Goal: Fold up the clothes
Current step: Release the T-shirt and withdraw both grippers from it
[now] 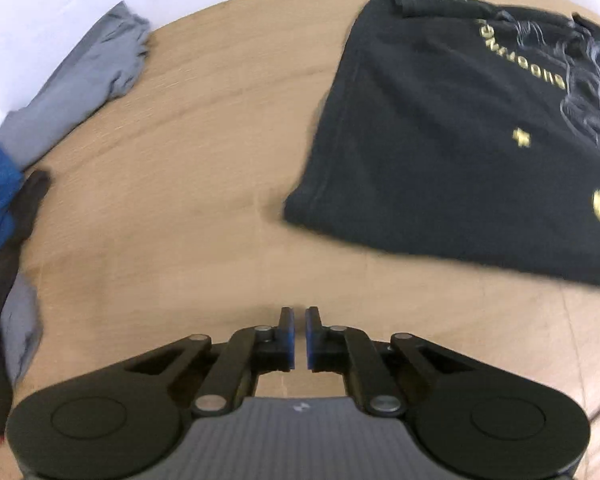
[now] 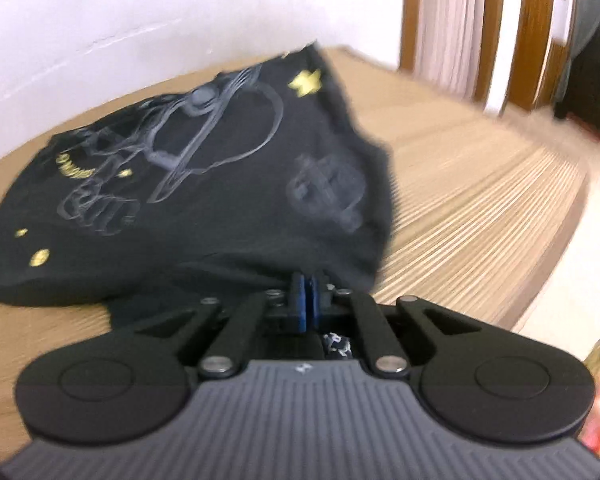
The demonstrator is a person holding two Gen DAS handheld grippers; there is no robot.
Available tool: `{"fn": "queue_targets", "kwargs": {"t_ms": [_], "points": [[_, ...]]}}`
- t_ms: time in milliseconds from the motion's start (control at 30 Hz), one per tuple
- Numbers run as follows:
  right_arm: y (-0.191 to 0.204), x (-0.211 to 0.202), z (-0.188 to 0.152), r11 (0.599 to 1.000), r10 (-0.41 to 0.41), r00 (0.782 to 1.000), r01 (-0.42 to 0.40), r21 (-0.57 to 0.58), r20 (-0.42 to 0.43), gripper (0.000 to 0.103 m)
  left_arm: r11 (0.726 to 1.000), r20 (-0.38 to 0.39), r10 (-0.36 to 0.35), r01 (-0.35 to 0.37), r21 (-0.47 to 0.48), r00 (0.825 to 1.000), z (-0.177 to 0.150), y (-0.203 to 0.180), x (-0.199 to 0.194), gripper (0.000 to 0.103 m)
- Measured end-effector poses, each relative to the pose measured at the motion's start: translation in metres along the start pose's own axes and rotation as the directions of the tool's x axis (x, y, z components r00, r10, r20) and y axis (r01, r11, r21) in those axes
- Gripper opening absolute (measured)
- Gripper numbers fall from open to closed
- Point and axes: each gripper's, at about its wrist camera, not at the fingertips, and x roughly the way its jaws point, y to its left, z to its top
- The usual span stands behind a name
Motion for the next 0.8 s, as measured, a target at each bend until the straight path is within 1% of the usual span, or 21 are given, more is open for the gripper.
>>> {"fn": "queue_targets", "kwargs": {"t_ms": [33,100,133,167,200,233,267,300,333,367,400,433,500,533,567,600,633,667,733,767,800], "points": [[-0.015,-0.001,0.005,0.999,-0.033,0.999,0.033,-0.009,0.007,0.003,0.999,-0.007,-0.016,0.016,-0.034,1.0,-0.01,0.002,-0.005,0.007],[-0.047,-0.001,0.015,0.996,-0.092,0.996,0.092,-0.019,0.018,0.003,0.992,0.022,-0.075,0.077,-0.101,0.997,-0.021,-0.001,-0.016,0.011],[-0.061,0.001,0.019,0.995,-0.099,0.995,0.099,-0.03,0.021,0.003,0.985,0.039,-0.105,0.109,-0.133,0.994,-0.027,-0.003,-0.021,0.012],[-0.07,0.003,0.023,0.995,-0.083,0.996,0.084,-0.059,0.021,0.006,0.982,0.055,-0.11,0.117,-0.151,0.992,-0.029,-0.006,-0.026,0.017],[-0.074,0.004,0.027,0.994,-0.054,0.998,0.056,-0.094,0.024,0.006,0.978,0.07,-0.111,0.122,-0.167,0.991,-0.031,-0.01,-0.031,0.022],[-0.068,0.004,0.028,0.99,-0.007,0.999,0.011,-0.138,0.031,0.007,0.979,0.077,-0.1,0.112,-0.172,0.992,-0.031,-0.015,-0.035,0.033],[-0.058,0.004,0.03,0.981,0.047,0.998,-0.04,-0.188,0.037,0.008,0.98,0.085,-0.09,0.103,-0.171,0.992,-0.03,-0.018,-0.039,0.042],[-0.045,0.005,0.029,0.967,0.105,0.994,-0.095,-0.236,0.031,0.01,0.981,0.097,-0.087,0.102,-0.165,0.992,-0.029,-0.023,-0.043,0.044],[-0.027,0.008,0.026,0.946,0.177,0.984,-0.166,-0.279,0.013,0.017,0.982,0.109,-0.085,0.102,-0.158,0.99,-0.027,-0.027,-0.046,0.045],[-0.007,0.011,0.023,0.917,0.253,0.967,-0.243,-0.317,-0.011,0.025,0.983,0.122,-0.089,0.107,-0.147,0.989,-0.024,-0.029,-0.047,0.05],[0.015,0.014,0.02,0.885,0.326,0.944,-0.32,-0.339,-0.039,0.028,0.984,0.135,-0.094,0.112,-0.135,0.986,-0.021,-0.029,-0.048,0.053],[0.038,0.016,0.015,0.848,0.398,0.915,-0.395,-0.353,-0.068,0.032,0.985,0.147,-0.099,0.118,-0.124,0.984,-0.017,-0.03,-0.049,0.057],[0.091,0.016,0.006,0.759,0.526,0.841,-0.532,-0.376,-0.127,0.038,0.987,0.161,-0.089,0.109,-0.121,0.983,-0.011,-0.02,-0.049,0.057],[0.119,0.015,0.002,0.709,0.58,0.8,-0.588,-0.388,-0.154,0.042,0.986,0.169,-0.087,0.109,-0.125,0.982,-0.008,-0.014,-0.049,0.057],[0.149,0.014,-0.002,0.649,0.629,0.756,-0.639,-0.412,-0.182,0.045,0.986,0.177,-0.084,0.108,-0.13,0.981,-0.004,-0.007,-0.049,0.058],[0.18,0.014,-0.003,0.594,0.66,0.723,-0.669,-0.446,-0.205,0.047,0.984,0.181,-0.095,0.12,-0.132,0.979,-0.003,0.005,-0.048,0.059],[0.209,0.014,-0.004,0.543,0.683,0.695,-0.689,-0.48,-0.226,0.048,0.982,0.185,-0.108,0.134,-0.133,0.977,-0.002,0.017,-0.047,0.06],[0.24,0.014,-0.003,0.491,0.702,0.671,-0.699,-0.52,-0.24,0.049,0.983,0.186,-0.113,0.137,-0.121,0.976,-0.003,0.029,-0.046,0.061],[0.292,0.011,-0.002,0.422,0.727,0.642,-0.698,-0.579,-0.245,0.049,0.985,0.185,-0.12,0.14,-0.098,0.975,-0.006,0.053,-0.042,0.062],[0.318,0.012,0.0,0.399,0.734,0.633,-0.695,-0.598,-0.246,0.049,0.986,0.183,-0.125,0.143,-0.089,0.975,-0.008,0.066,-0.04,0.062],[0.343,0.016,0.001,0.386,0.734,0.631,-0.691,-0.611,-0.25,0.049,0.984,0.174,-0.138,0.155,-0.089,0.975,-0.011,0.078,-0.036,0.062]]}}
